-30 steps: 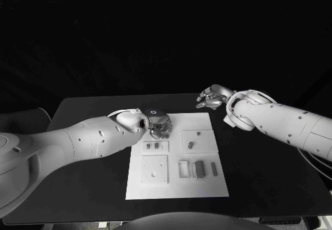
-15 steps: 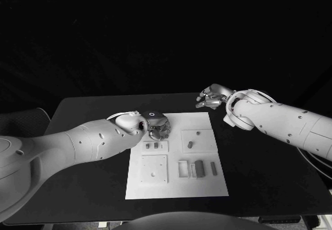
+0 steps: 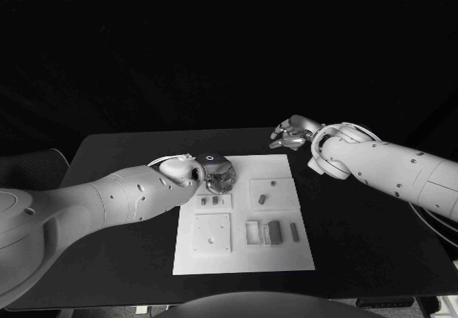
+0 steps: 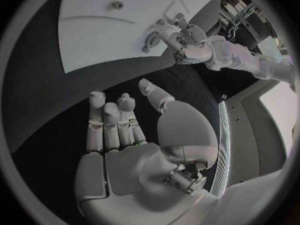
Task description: Assemble the parts on the task board
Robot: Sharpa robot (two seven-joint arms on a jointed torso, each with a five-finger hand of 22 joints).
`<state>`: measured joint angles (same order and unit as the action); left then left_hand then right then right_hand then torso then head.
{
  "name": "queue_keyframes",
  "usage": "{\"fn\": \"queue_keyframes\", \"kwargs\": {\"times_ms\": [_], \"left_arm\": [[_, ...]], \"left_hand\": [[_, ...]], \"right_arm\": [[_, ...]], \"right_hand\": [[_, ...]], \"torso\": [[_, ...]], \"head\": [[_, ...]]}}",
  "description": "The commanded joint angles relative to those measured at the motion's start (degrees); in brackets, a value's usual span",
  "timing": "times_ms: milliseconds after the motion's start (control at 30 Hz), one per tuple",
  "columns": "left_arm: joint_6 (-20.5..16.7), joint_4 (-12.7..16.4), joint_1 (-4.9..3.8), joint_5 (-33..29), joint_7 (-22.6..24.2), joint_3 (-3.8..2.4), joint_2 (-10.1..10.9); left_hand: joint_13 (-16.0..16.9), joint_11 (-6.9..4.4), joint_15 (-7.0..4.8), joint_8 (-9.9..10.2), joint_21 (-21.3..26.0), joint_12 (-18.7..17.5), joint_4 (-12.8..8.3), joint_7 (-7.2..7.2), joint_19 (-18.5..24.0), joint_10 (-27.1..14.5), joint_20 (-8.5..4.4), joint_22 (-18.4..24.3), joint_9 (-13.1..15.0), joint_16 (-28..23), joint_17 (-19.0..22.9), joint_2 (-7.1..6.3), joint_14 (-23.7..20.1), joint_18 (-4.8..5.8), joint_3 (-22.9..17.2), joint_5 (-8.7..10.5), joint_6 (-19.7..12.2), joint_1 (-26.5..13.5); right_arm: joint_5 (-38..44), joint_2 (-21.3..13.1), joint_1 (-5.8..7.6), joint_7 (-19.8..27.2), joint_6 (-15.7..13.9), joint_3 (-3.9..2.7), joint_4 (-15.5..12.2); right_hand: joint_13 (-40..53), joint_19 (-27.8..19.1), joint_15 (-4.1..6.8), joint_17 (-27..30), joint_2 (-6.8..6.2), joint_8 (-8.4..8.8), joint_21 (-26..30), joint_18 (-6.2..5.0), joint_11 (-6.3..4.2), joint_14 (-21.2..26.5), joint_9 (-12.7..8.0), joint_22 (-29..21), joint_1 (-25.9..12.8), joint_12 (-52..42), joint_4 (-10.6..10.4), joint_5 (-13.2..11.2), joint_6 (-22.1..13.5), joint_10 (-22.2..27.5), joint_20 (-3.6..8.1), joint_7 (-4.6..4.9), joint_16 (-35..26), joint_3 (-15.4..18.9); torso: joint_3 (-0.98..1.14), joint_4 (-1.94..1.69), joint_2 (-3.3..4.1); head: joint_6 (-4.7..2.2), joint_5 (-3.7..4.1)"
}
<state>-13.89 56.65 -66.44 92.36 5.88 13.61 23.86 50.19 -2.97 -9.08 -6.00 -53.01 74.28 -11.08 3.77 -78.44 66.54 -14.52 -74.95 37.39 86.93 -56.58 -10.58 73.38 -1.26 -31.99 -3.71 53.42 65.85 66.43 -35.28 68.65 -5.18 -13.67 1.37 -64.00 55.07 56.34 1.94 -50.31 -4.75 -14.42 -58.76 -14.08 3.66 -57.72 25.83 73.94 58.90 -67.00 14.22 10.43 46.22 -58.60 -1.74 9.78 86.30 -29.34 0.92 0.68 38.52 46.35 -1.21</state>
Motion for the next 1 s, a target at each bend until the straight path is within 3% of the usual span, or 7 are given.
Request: {"fn": "queue_keyframes", "kwargs": {"times_ms": [33,600,1000], "left_arm": [[-0.5,-0.1,0.12,-0.5,0.7,-0.04,-0.2],[-0.8,-0.4,0.32,-0.5,0.6,-0.05,-0.5],[-0.8,-1.0,0.61,-0.5,0.3,-0.06,-0.9]], "left_hand": [[0.1,0.46,0.37,-0.6,0.0,-0.2,0.3,0.23,0.4,-0.1,0.22,-0.8,-0.1,-0.4,-0.2,1.08,0.0,-6.29,0.0,0.19,0.8,0.0],[1.1,1.13,1.03,-1.9,-0.3,-0.3,0.0,0.91,0.8,-0.4,0.85,-1.0,-1.0,-0.9,-1.3,4.37,0.1,-6.69,0.7,0.14,3.3,-0.6],[1.4,1.34,1.23,-2.2,-0.4,-0.3,-0.2,1.13,0.9,-0.5,1.02,-1.0,-1.4,-1.0,-1.7,4.89,0.2,-6.84,0.8,0.06,3.8,-0.8]], "right_arm": [[0.5,0.0,-0.01,0.3,0.6,-0.02,-0.1],[0.5,0.1,0.00,0.3,0.7,-0.02,-0.1],[0.5,0.2,0.00,0.3,0.8,-0.02,-0.1]], "right_hand": [[-0.1,0.1,0.29,0.1,0.10,0.17,-0.1,-0.92,0.04,0.0,0.0,-0.1,-0.5,-0.4,-0.4,0.0,0.1,0.1,0.36,0.39,0.3,-0.1],[-0.1,0.1,0.30,0.1,0.08,0.16,-0.1,-0.92,0.03,0.0,0.0,-0.1,-0.5,-0.4,-0.4,0.0,0.1,0.1,0.38,0.39,0.3,-0.1],[-0.1,0.1,0.30,0.1,0.07,0.15,-0.1,-0.92,0.02,0.0,0.0,-0.1,-0.5,-0.4,-0.5,0.0,0.1,0.1,0.39,0.38,0.3,-0.1]], "torso": [[0.00,-0.03,-0.02],[-0.01,-0.03,-0.01],[0.00,-0.02,0.01]], "head": [[0.03,0.02],[0.09,0.11],[0.21,0.10]]}}
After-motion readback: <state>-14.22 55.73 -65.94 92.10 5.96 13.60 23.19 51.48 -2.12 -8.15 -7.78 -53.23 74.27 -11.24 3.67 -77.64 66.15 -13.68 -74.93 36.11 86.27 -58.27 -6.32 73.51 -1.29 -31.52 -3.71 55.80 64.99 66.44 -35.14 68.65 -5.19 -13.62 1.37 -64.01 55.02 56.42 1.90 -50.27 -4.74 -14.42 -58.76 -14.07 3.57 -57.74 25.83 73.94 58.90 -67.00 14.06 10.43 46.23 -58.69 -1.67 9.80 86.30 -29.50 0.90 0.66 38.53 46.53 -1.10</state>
